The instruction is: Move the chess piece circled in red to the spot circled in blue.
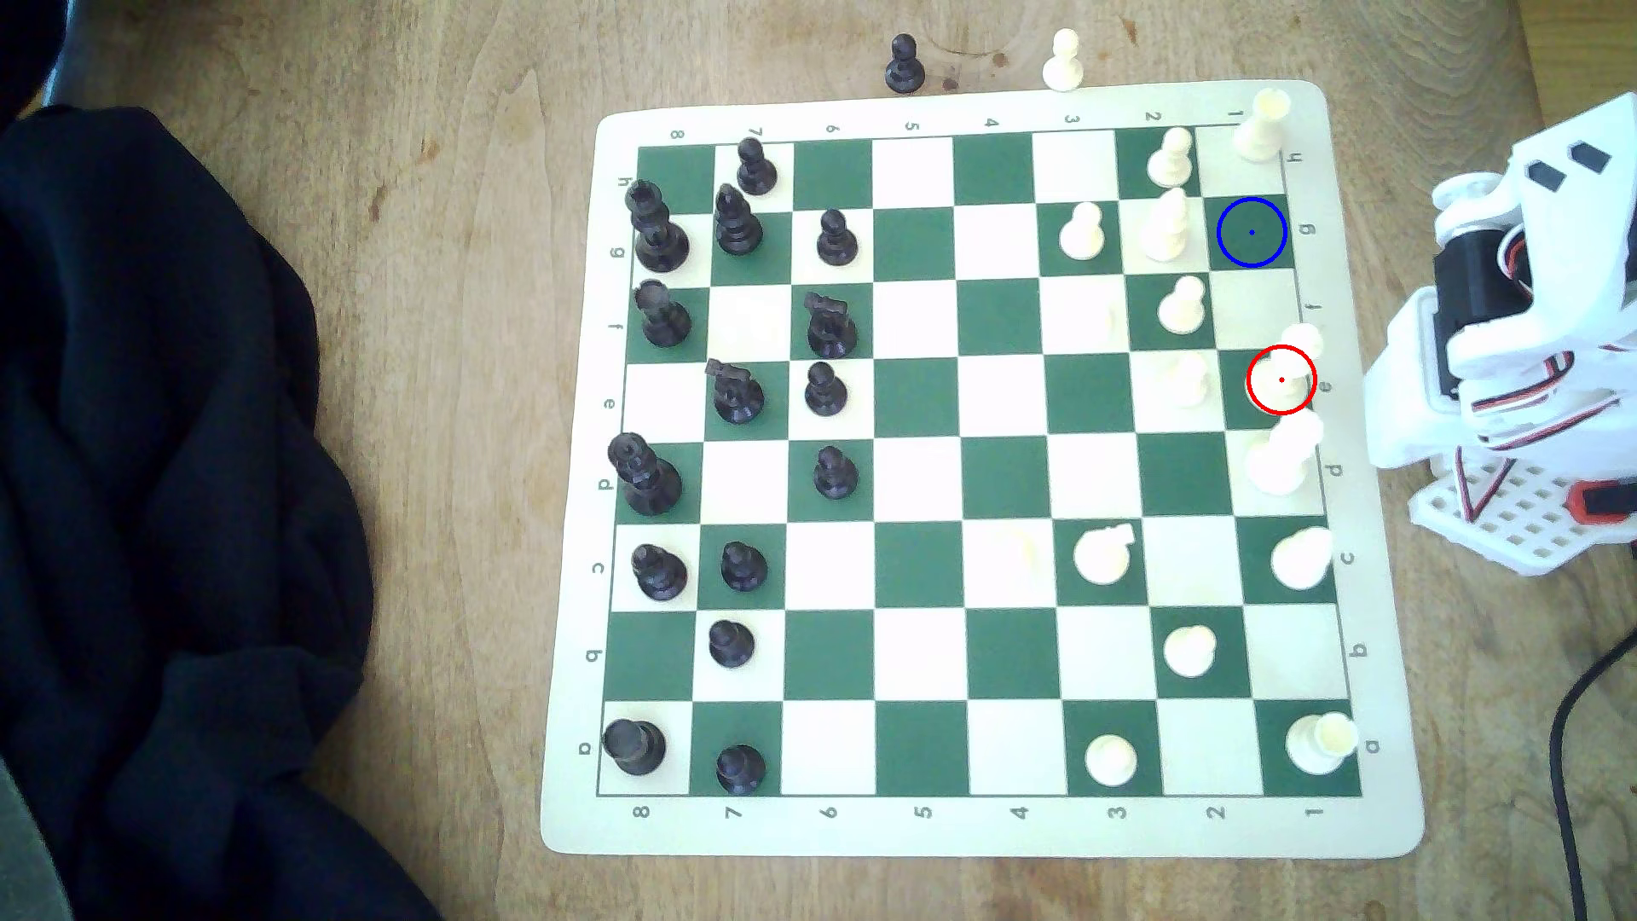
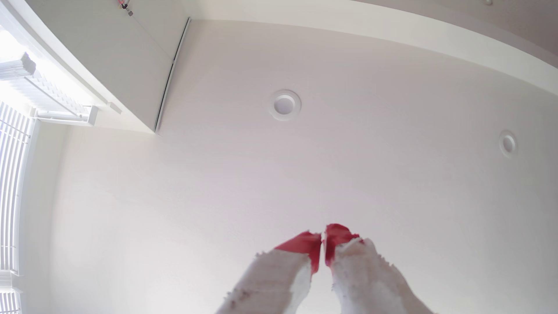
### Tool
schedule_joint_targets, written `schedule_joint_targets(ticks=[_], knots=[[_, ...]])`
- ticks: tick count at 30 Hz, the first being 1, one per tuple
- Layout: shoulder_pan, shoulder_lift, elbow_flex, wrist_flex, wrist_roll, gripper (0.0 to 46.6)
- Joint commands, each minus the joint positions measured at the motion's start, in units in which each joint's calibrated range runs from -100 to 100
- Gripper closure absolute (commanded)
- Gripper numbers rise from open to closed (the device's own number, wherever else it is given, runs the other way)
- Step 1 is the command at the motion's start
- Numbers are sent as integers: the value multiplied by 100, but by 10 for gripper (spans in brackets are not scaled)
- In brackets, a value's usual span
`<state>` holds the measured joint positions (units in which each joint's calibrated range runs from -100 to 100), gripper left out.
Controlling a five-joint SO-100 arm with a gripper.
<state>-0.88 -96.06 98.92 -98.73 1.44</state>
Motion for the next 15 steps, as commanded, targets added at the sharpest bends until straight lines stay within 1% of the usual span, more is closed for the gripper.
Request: schedule_joint_targets(ticks=[1,4,6,7,8,10,11,12,15], knots=[[640,31,108,593,34,464],[632,31,63,1076,34,464],[624,31,-82,1699,34,464],[609,31,-173,2133,34,464],[577,31,-472,3083,15,464],[546,31,-843,4049,15,464],[554,31,-916,4369,5,464],[640,31,-1079,5073,29,464],[616,31,-1261,6023,0,464]])
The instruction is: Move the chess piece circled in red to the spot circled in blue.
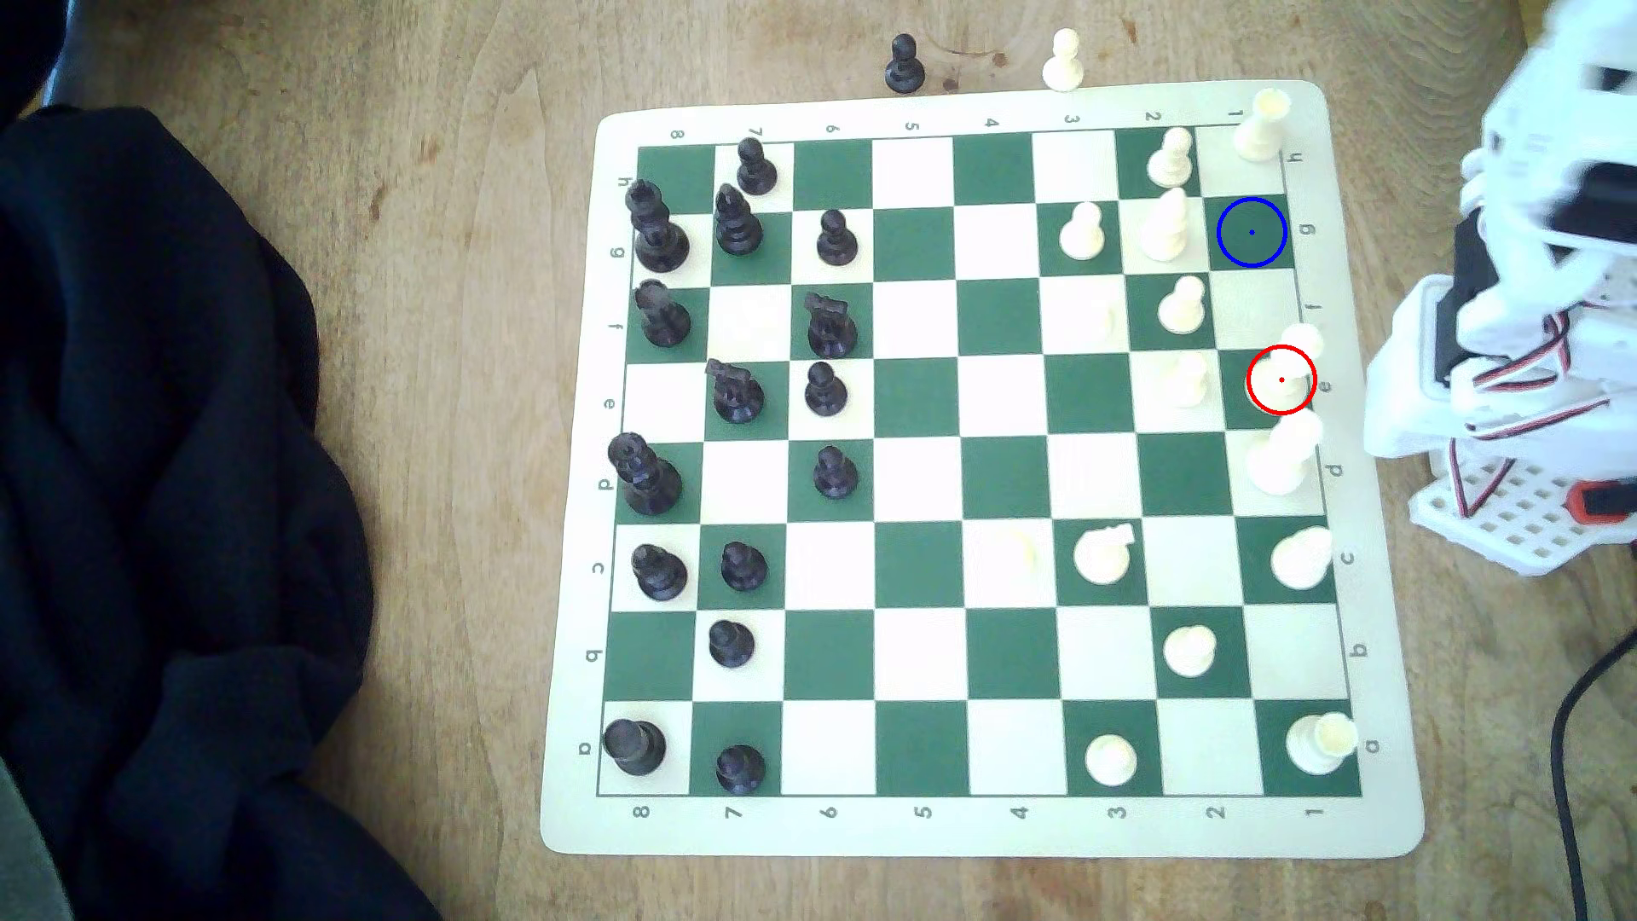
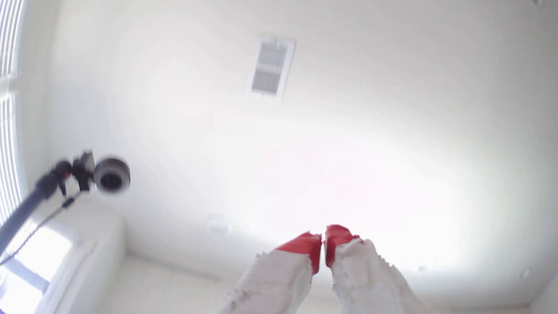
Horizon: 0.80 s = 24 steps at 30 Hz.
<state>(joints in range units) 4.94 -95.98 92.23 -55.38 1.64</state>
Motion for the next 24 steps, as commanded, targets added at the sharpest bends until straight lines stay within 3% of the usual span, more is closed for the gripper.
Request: schedule_joint_targets(ticks=[1,6,15,18,20,24], knots=[[34,22,-655,2000,-20,464],[276,22,-1807,5710,-29,464],[824,31,-3575,10427,-44,464],[855,31,-3874,11566,-195,464],[980,31,-4082,12573,-484,464],[1583,56,-4282,13711,-747,464]])
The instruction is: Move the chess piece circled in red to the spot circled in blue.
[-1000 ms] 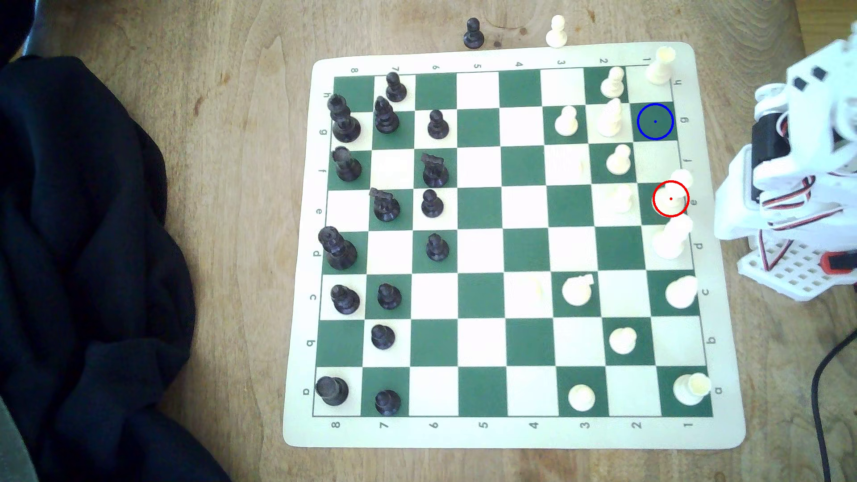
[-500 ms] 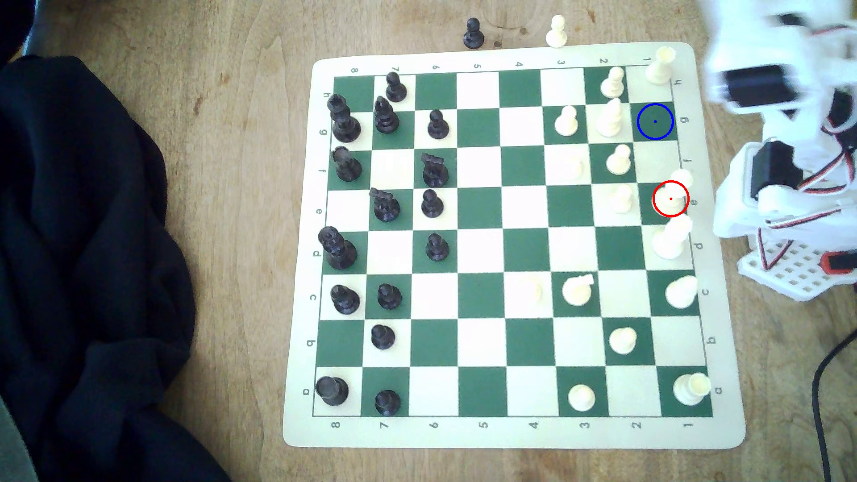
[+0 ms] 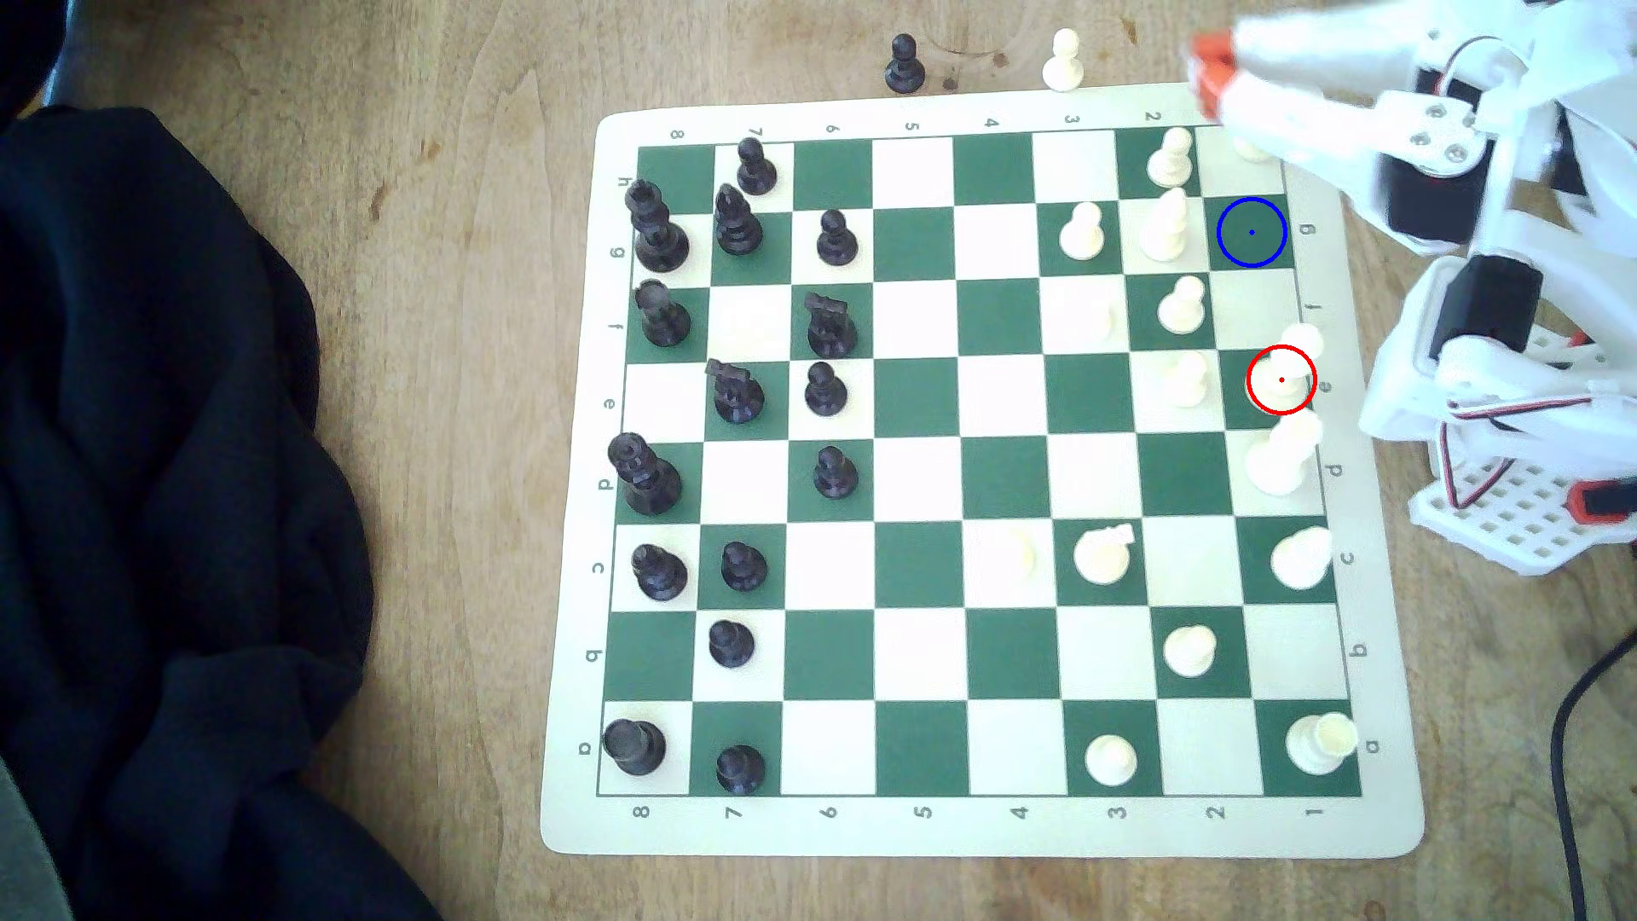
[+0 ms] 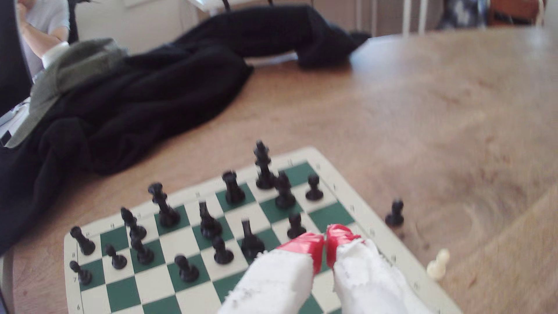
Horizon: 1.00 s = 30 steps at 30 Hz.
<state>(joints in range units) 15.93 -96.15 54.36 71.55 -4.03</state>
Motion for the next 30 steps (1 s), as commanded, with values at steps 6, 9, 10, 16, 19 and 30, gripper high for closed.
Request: schedule_joint_targets(ticks=[6,9,10,16,19,30], knots=[[468,905,-975,2206,-1040,464],[351,1703,-1238,2566,-1162,464],[288,1813,-1220,2607,-1192,464],[-283,2696,-1148,2845,-1416,406],[-549,2900,-994,2845,-1460,350],[-705,3409,-314,2845,-1138,308]])
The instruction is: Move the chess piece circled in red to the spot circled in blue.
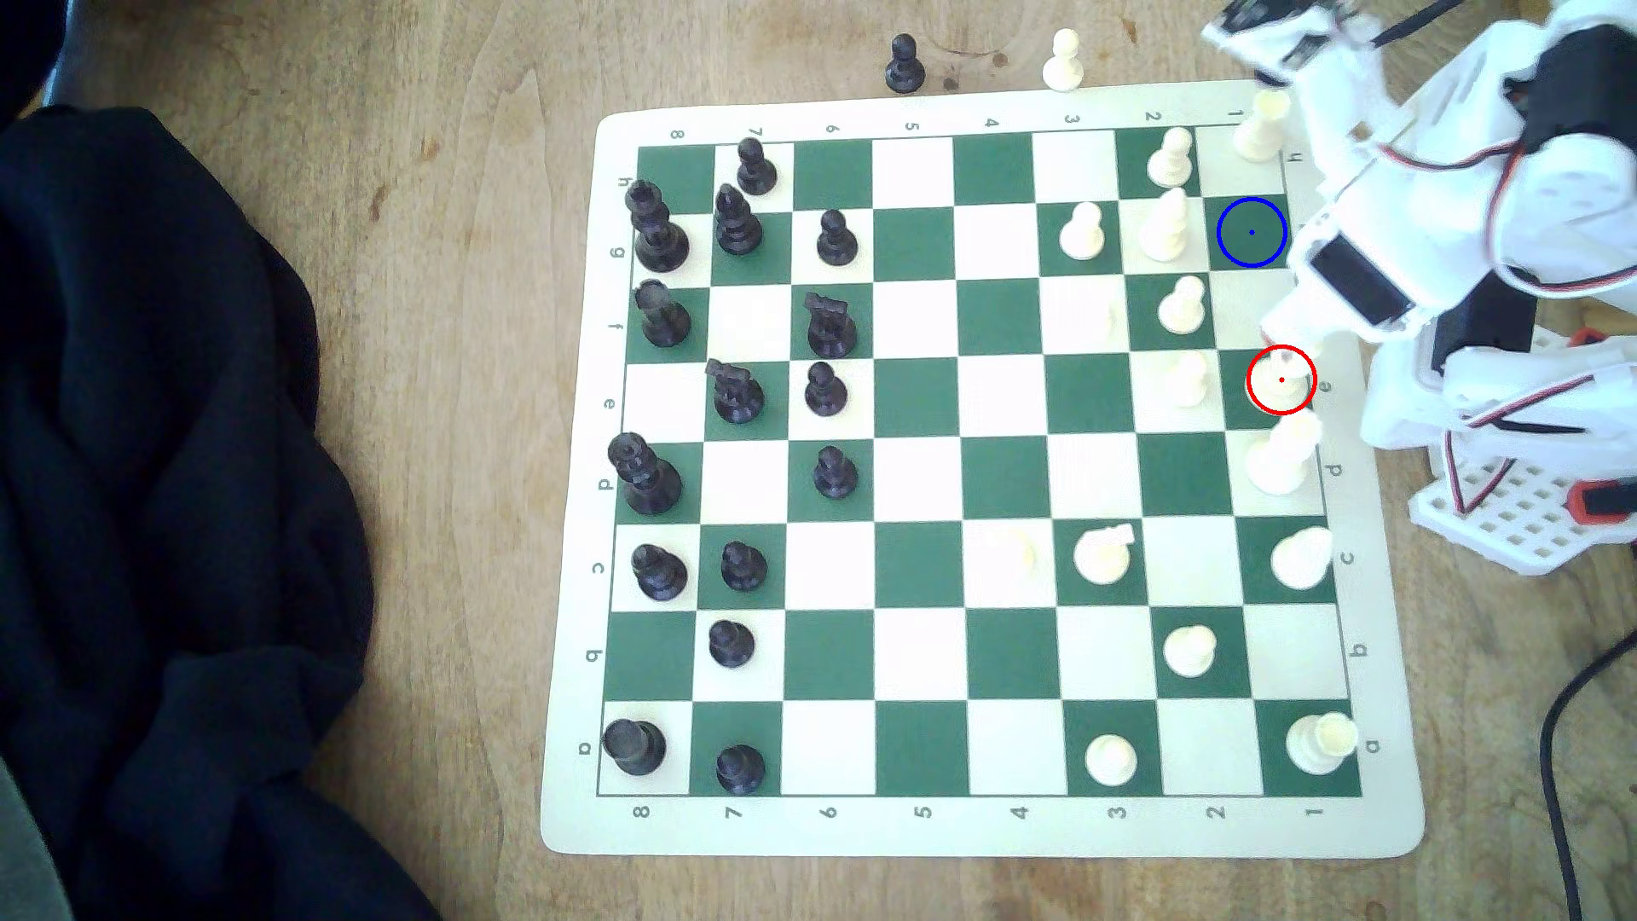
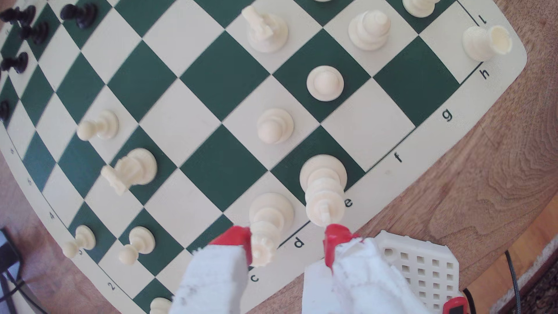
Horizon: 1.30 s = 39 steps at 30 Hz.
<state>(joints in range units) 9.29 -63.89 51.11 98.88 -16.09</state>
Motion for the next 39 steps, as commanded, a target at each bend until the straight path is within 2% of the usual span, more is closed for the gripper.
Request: schedule_joint_targets(ticks=[1,5,6,15,17,18,19,22,35,36,39], knots=[[-57,217,30,112,73,296],[-41,370,130,112,161,240],[-18,404,166,112,190,240],[162,608,293,112,342,332],[170,642,311,112,347,318],[162,684,347,112,357,286],[154,735,365,112,361,277],[193,829,429,21,376,302],[404,1075,574,-478,440,315],[412,1100,646,-560,449,336],[412,1126,728,-666,449,338]])
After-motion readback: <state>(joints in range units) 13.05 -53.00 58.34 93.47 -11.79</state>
